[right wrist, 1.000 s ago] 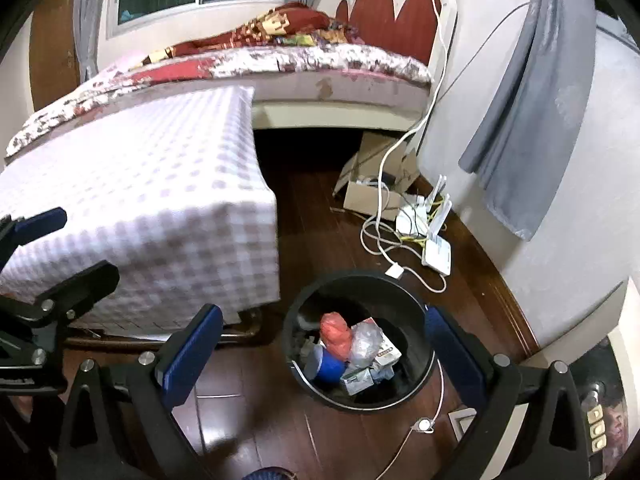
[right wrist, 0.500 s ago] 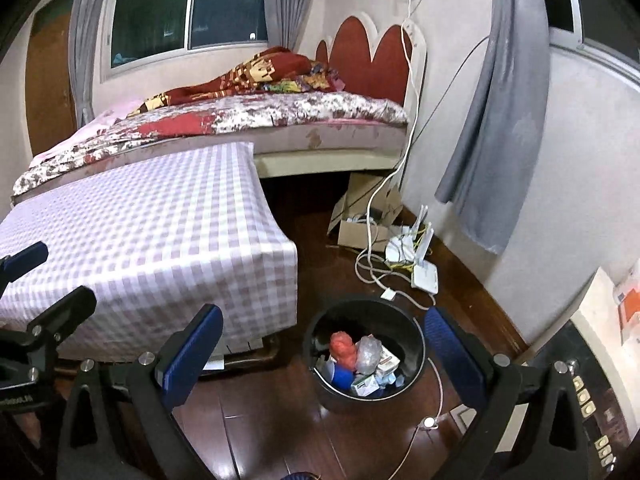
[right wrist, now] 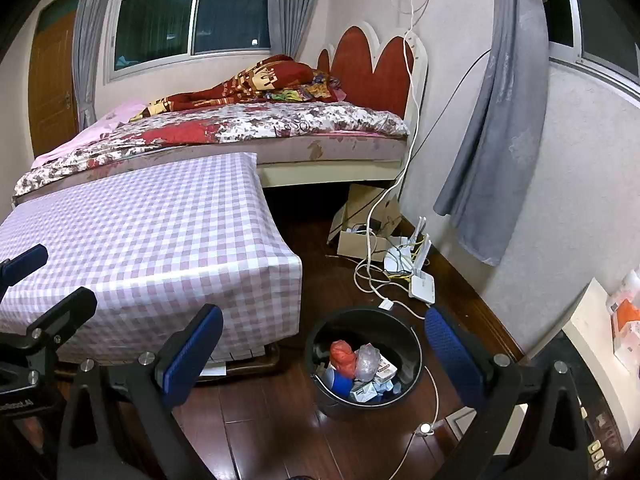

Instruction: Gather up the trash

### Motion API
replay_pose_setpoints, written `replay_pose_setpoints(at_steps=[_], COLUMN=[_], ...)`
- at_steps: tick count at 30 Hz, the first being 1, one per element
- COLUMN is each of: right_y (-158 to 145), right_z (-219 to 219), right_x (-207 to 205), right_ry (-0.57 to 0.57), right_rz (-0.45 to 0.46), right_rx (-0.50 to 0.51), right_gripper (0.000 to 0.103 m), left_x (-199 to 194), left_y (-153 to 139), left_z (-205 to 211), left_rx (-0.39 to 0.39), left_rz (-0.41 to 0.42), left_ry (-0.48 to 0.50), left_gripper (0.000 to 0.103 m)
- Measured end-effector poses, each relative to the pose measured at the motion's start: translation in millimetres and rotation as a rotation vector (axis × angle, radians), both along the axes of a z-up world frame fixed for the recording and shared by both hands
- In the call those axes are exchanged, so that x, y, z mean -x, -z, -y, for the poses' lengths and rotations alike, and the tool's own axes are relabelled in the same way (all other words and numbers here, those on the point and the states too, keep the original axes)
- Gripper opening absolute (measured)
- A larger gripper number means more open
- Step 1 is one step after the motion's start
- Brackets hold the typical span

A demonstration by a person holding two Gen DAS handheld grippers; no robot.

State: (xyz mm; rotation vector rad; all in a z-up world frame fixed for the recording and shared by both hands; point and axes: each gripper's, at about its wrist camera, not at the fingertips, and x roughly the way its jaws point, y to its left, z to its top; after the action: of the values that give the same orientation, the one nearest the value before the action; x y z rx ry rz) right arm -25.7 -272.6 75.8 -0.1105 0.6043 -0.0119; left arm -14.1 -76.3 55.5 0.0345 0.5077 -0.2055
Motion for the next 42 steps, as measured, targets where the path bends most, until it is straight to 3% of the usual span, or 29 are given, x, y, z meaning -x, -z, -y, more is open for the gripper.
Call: replay_pose_setpoints(at_steps=[42], right_y=[-5.7], right_z=[-0.1], right_x=[6.9], right_ry=[0.004], right_rz=[0.012], right_rx=[0.003], right_gripper=[0.102], left_x=[2.9], left_y=[-13.4], left_z=[8.7], left_rx=[0.006], left_rz=[0.026], left_ry=[0.013], left_gripper=[0.102])
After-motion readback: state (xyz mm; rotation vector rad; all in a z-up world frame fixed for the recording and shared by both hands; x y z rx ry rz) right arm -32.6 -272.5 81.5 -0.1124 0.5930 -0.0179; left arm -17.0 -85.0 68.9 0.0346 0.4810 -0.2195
